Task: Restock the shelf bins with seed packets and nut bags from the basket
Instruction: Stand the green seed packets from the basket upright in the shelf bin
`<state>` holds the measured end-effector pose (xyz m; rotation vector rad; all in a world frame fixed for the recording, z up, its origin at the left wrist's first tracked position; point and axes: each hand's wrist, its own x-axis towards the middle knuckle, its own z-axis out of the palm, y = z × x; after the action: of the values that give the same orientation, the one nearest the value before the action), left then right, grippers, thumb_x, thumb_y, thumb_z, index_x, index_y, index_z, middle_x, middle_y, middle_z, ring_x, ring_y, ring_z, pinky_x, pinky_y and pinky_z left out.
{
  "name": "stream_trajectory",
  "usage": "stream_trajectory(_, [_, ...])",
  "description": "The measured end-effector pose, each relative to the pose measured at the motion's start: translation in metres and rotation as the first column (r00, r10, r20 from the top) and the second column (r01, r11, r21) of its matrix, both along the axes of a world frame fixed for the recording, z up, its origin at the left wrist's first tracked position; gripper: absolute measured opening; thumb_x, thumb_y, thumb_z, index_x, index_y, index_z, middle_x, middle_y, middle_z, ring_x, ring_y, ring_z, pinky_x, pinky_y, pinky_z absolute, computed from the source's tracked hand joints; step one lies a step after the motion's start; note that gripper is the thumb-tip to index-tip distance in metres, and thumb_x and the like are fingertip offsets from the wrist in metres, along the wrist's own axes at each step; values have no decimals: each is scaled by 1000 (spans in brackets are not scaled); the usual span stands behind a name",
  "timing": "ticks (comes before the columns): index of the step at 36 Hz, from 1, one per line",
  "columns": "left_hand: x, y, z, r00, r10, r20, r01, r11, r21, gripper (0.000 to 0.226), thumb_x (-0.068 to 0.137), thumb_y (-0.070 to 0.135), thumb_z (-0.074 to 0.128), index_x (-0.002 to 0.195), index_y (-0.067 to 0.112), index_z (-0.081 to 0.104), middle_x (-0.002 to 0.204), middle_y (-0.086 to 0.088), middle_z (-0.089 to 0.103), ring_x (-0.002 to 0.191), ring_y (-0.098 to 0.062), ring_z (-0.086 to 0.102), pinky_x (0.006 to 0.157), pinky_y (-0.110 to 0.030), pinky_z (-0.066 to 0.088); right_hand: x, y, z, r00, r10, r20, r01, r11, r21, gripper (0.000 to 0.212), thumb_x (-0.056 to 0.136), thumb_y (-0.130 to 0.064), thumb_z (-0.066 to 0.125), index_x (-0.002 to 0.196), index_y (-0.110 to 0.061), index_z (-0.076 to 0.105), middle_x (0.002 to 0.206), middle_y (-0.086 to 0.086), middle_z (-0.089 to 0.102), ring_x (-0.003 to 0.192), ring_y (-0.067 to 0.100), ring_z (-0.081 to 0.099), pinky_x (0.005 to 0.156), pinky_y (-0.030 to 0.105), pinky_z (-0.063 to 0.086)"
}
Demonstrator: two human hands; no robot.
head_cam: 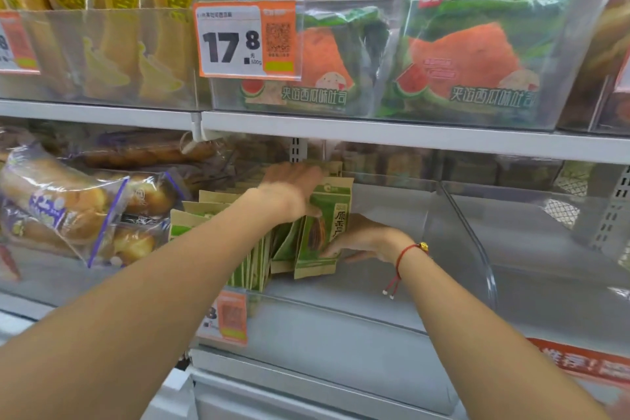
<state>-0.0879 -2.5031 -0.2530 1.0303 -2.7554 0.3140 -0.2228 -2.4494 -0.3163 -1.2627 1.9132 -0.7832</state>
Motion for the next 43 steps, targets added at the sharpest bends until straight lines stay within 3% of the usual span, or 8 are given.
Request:
stream_trajectory(5, [5,4,7,984,-104,-146,128,977,171,74,77,31,77,139,24,38,137,0,50,120,-24,52,90,-31,42,2,3,6,997,-69,-21,66,989,-131,61,68,-19,85,119,-24,52,121,-1,60,112,17,56,76,29,57])
stream_trajectory(9, [6,-13,9,996,74,51,-85,962,259,94,63,60,73,142,25,36,141,-1,47,123,-24,47,104,-41,39,5,4,6,992,-101,-73,91,987,-132,58,66,-22,87,116,-20,58,117,3,63,105,19,60,75,33,60])
stream_trajectory(13, [17,4,18,968,206,141,-221,970,99,48,96,25,53,140,10,38,135,-11,49,123,-29,48,98,-35,40,8,4,5,963,-188,-194,156,973,-169,58,64,-27,88,113,-18,60,114,4,65,87,19,64,60,25,59])
stream_trajectory(20, [18,-10,9,995,95,25,-95,995,5,40,89,20,59,129,23,52,123,-5,59,111,-30,56,89,-38,46,19,3,0,998,-41,42,45,993,-112,67,64,-14,87,121,-24,53,121,2,62,109,22,60,67,30,60])
stream_trajectory(28, [18,-5,18,964,154,218,-227,903,365,40,99,19,41,138,8,41,139,-13,45,129,-27,41,105,-34,33,23,3,-1,989,-126,76,133,986,-96,56,71,-17,83,120,-19,56,122,4,62,109,21,59,67,23,57])
stream_trajectory(32, [16,-14,14,979,139,152,-188,902,387,66,84,35,63,141,15,39,135,-8,47,124,-28,46,104,-41,40,23,-1,0,906,-353,-236,314,931,-185,74,68,-45,81,127,-13,49,123,7,60,107,27,62,79,35,57])
stream_trajectory(37, [18,-13,7,999,17,-47,-2,954,299,79,84,35,67,148,23,23,146,-4,39,130,-28,42,106,-44,38,28,-7,-5,905,-298,-303,238,946,-219,79,74,-37,78,133,-9,34,129,12,50,116,33,54,90,39,52])
stream_trajectory(43, [20,-11,-6,991,-7,131,6,1000,4,81,90,28,61,150,29,7,157,-2,18,139,-28,29,110,-45,33,35,-11,-11,948,-172,-268,110,967,-232,70,80,-18,72,135,-7,30,135,14,46,120,33,51,95,44,50])
